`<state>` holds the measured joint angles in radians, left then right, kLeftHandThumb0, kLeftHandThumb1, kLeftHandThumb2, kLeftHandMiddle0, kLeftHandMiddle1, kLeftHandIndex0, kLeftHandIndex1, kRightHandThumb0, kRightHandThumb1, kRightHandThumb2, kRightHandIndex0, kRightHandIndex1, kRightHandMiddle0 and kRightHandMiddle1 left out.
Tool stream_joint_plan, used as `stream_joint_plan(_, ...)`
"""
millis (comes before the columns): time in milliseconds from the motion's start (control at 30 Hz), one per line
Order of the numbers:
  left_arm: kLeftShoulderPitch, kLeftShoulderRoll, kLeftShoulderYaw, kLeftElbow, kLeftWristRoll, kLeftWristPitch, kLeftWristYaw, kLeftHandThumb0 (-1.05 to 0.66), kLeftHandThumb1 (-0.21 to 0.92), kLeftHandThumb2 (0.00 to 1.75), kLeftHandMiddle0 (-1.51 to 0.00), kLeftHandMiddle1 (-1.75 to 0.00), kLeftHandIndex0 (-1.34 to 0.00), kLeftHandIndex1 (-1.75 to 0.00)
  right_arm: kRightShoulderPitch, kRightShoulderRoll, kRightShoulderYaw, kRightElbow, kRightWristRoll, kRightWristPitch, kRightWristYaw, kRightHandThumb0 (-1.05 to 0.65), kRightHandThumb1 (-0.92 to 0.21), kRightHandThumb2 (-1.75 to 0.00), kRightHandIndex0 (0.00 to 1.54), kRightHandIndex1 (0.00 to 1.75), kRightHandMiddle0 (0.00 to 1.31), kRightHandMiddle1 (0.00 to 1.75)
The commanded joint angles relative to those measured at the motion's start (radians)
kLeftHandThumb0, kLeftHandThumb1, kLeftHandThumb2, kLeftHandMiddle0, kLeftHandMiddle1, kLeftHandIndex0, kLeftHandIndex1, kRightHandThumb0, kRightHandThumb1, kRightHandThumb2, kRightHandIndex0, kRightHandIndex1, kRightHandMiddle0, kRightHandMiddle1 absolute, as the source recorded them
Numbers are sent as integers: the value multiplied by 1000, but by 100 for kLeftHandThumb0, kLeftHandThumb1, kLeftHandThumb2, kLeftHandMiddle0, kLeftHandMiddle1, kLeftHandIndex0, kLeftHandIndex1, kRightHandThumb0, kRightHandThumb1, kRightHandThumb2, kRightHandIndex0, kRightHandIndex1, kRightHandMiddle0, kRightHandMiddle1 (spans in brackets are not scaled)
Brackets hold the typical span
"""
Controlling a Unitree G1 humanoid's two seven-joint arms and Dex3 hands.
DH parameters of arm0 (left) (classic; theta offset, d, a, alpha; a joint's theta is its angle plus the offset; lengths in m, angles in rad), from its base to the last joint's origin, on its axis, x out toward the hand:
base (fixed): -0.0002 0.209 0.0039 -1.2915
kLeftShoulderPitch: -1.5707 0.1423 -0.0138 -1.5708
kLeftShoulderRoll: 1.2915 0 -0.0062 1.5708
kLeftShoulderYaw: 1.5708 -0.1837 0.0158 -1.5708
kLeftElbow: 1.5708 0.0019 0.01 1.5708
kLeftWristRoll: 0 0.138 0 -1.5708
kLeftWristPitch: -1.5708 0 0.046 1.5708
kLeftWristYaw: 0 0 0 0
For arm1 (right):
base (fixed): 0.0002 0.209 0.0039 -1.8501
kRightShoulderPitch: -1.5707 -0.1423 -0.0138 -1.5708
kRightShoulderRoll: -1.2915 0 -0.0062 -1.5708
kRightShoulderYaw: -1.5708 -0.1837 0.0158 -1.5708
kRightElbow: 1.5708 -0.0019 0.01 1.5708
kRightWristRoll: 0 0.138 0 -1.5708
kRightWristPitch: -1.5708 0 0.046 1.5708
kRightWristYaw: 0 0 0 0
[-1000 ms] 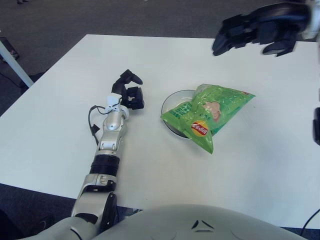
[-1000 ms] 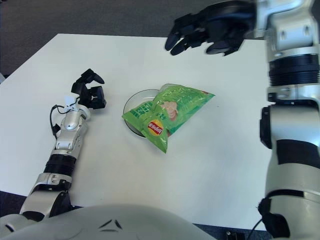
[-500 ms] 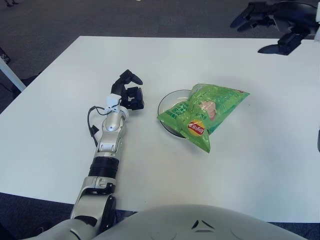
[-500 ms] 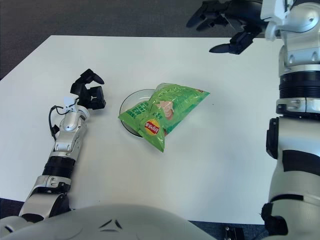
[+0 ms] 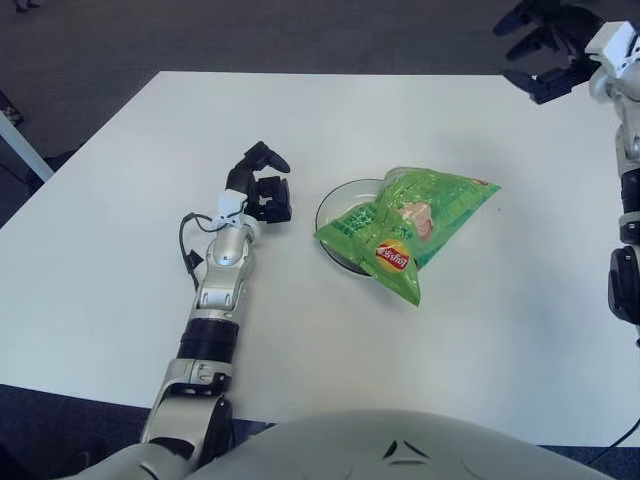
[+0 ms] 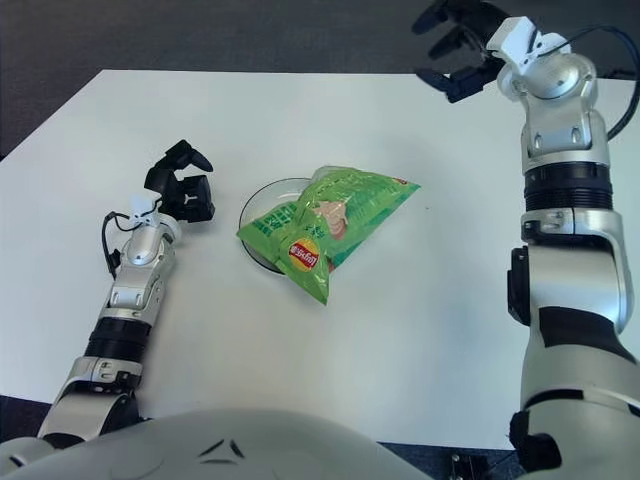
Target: Put the snack into the plate.
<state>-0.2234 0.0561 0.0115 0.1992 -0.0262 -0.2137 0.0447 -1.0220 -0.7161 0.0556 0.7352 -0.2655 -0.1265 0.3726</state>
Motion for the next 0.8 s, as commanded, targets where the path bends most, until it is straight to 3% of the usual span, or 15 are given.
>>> stream_joint_plan(0,139,-18,-4,61,-2,17,-18,-50,29,136,-135,-175,-64,-175,-58,5,65,187,-103,-15,-121,-47,-42,-112,21,138,0,148)
stream_joint_plan(133,133,-11,4,71,-6,12,-27,-50,28,137,-135,-175,-65,-175,-101,-29,154,214,-232,44,-168,-53,-46,-106,21,135,0,143)
stream_joint_plan(333,126,4,9,86,-8,-4,-55,-50,27,138,-135,-175,-65,-175,-140,-41,226,256,-336,102,-204,-60,-54,-98,20,127,0,133)
stream_joint_plan(767,123,4,20,92,-5,-22,-73,-50,26,138,-136,-175,-66,-175,-145,-53,276,292,-409,102,-303,-63,-59,-94,10,110,0,137)
